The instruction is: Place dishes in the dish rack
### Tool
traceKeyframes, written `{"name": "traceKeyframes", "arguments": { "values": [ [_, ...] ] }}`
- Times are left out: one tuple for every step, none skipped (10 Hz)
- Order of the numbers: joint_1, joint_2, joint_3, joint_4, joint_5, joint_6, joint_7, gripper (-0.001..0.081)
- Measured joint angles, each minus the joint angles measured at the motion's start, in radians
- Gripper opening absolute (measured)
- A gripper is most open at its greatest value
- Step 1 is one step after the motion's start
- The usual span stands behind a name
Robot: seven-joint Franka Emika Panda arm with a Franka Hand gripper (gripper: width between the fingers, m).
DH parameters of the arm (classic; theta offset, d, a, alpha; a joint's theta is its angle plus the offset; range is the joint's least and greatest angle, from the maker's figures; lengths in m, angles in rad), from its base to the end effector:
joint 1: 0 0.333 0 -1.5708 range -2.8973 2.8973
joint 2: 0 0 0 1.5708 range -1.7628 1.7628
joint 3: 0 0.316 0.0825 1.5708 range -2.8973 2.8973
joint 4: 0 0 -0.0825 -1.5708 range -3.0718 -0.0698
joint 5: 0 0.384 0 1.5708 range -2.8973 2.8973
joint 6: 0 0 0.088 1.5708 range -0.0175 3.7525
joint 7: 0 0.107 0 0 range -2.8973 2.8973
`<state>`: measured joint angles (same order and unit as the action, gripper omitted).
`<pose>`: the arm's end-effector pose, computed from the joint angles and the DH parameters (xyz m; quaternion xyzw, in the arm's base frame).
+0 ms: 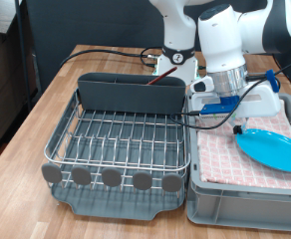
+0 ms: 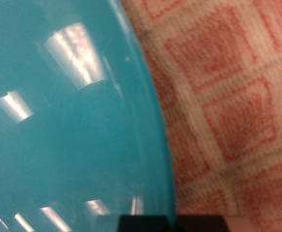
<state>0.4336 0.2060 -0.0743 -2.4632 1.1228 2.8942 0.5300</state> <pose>0.4624 0.1157 0.2222 -0.7975 0.5669 -0.0113 0.2062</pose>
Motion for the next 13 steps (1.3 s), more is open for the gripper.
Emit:
{"name": "traceKeyframes", "arguments": {
  "values": [
    [0.0,0.0,0.0,0.0,0.0,0.001,0.0,0.0019],
    [0.0,0.0,0.0,0.0,-0.002,0.003,0.002,0.0019],
    [0.003,0.0,-0.006,0.0,-0.026,0.003,0.022,0.0019],
    [0.009,0.0,-0.018,0.0,-0.087,0.003,0.075,0.0019],
    [0.019,0.0,-0.038,-0.001,-0.172,0.003,0.152,0.0019],
    [0.03,-0.002,-0.06,-0.002,-0.251,0.001,0.224,0.0019],
    [0.043,-0.009,-0.083,-0.004,-0.331,-0.007,0.293,0.0018],
    [0.054,-0.019,-0.108,-0.005,-0.409,-0.019,0.358,0.0016],
    [0.062,-0.032,-0.13,-0.006,-0.481,-0.034,0.415,0.0016],
    [0.068,-0.046,-0.149,-0.007,-0.551,-0.054,0.466,0.0016],
    [0.071,-0.064,-0.167,-0.008,-0.628,-0.08,0.518,0.0016],
    [0.073,-0.084,-0.186,-0.008,-0.72,-0.114,0.579,0.0016],
    [0.074,-0.106,-0.2,-0.009,-0.816,-0.15,0.642,0.0016]
  ]
}}
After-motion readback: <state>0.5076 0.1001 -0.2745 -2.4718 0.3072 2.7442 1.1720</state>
